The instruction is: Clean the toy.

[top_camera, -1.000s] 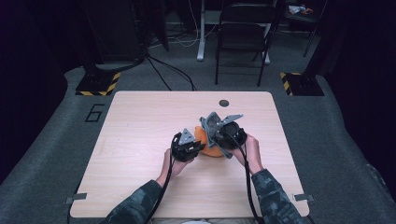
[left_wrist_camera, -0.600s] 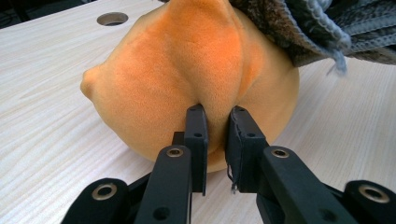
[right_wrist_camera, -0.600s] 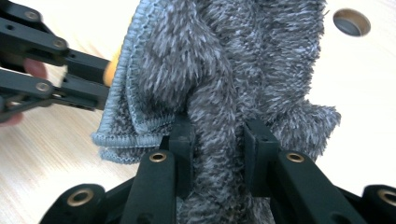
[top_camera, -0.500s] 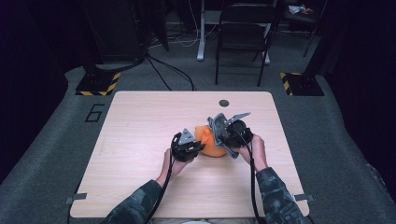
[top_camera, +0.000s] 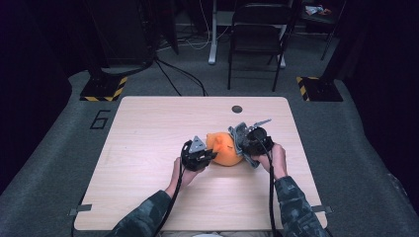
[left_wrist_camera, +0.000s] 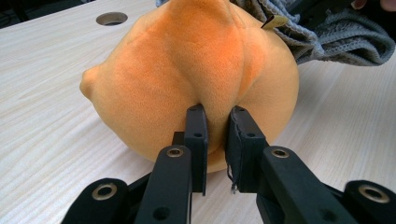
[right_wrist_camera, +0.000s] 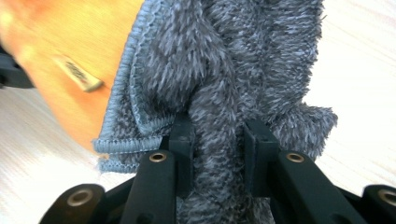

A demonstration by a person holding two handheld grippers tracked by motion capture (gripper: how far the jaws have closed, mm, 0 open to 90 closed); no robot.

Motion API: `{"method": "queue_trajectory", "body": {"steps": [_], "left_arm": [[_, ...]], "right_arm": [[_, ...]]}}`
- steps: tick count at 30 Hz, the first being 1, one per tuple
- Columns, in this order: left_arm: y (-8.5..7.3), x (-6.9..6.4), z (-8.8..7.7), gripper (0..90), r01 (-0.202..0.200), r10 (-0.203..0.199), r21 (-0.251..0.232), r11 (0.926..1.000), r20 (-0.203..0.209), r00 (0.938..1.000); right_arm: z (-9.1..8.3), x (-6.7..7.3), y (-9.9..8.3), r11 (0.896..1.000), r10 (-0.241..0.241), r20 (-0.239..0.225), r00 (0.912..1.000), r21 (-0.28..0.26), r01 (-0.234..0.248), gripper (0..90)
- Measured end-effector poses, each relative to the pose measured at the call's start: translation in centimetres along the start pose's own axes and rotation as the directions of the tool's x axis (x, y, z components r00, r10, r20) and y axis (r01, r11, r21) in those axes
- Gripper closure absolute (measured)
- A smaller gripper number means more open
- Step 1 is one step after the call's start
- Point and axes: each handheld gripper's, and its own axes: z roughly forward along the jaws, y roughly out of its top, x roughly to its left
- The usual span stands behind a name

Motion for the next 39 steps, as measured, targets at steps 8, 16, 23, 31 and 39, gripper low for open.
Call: {"method": "queue_trajectory", "body": {"steps": [8, 16, 23, 31, 39], "left_arm": [[0.0, 0.1, 0.0, 79.0, 0.0, 0.0, -0.003, 1.0, -0.007, 1.0], [0.0, 0.1, 0.0, 79.0, 0.0, 0.0, -0.006, 1.0, -0.009, 1.0], [-0.1, 0.2, 0.0, 79.0, 0.006, -0.006, -0.005, 1.0, -0.011, 0.9999], [-0.2, 0.4, 0.1, 78.9, 0.012, -0.012, 0.006, 0.9999, -0.015, 0.9998], [-0.2, 0.4, 0.1, 78.8, 0.009, -0.009, 0.002, 1.0, -0.018, 0.9998]], "right_arm": [[1.1, -1.1, -0.7, 0.999, 0.029, 0.02, 0.9994, 0.039, -0.029, 69.1], [2.9, -1.8, -1.6, 0.994, 0.084, 0.03, 0.996, 0.073, -0.086, 69.1], [3.5, -1.9, -1.9, 0.991, 0.068, 0.062, 0.9958, 0.112, -0.074, 69.1], [0.0, -1.2, -0.2, 0.999, 0.029, 0.085, 0.9959, 0.024, -0.032, 69.2], [-2.8, 2.3, 1.6, 0.997, -0.067, 0.021, 0.9976, -0.04, 0.067, 69.2]]}}
